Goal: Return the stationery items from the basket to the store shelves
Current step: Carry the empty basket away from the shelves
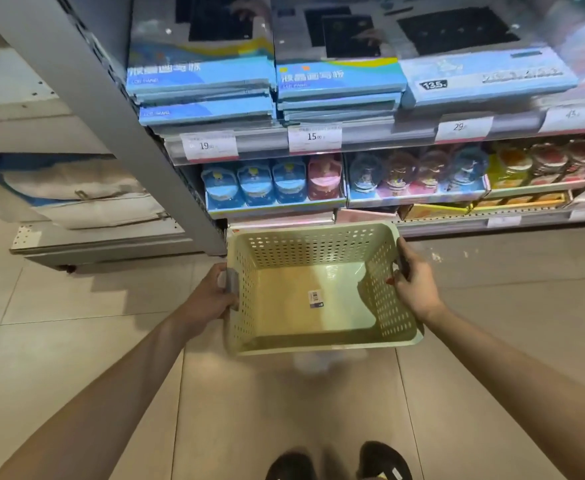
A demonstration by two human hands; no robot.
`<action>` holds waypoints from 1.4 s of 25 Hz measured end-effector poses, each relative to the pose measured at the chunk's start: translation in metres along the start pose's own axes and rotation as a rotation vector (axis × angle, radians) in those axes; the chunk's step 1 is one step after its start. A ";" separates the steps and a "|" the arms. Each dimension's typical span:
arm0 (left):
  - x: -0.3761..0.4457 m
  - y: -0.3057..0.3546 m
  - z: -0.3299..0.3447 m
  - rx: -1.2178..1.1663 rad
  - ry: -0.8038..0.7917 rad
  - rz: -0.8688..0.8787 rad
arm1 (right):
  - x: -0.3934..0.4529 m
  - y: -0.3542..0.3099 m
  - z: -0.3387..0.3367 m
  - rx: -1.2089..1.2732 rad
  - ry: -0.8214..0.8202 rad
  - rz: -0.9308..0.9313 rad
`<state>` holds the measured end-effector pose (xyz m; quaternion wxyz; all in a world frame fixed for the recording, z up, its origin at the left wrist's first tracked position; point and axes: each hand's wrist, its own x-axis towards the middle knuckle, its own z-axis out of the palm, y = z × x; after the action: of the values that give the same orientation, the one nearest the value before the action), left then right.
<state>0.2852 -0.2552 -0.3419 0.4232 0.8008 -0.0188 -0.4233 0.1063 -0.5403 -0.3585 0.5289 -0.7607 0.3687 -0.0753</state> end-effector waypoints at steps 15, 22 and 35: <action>0.141 -0.088 0.037 0.088 -0.030 -0.044 | 0.095 0.146 0.078 0.003 -0.010 0.069; 0.163 -0.100 0.044 0.092 -0.021 -0.073 | 0.113 0.173 0.092 0.021 -0.018 0.079; 0.155 -0.097 0.049 0.029 -0.006 -0.013 | 0.108 0.172 0.087 -0.110 -0.053 0.040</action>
<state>0.3182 -0.2855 -0.5259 0.4087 0.8058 -0.0209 -0.4281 0.1455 -0.5731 -0.5735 0.4972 -0.7829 0.3732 -0.0241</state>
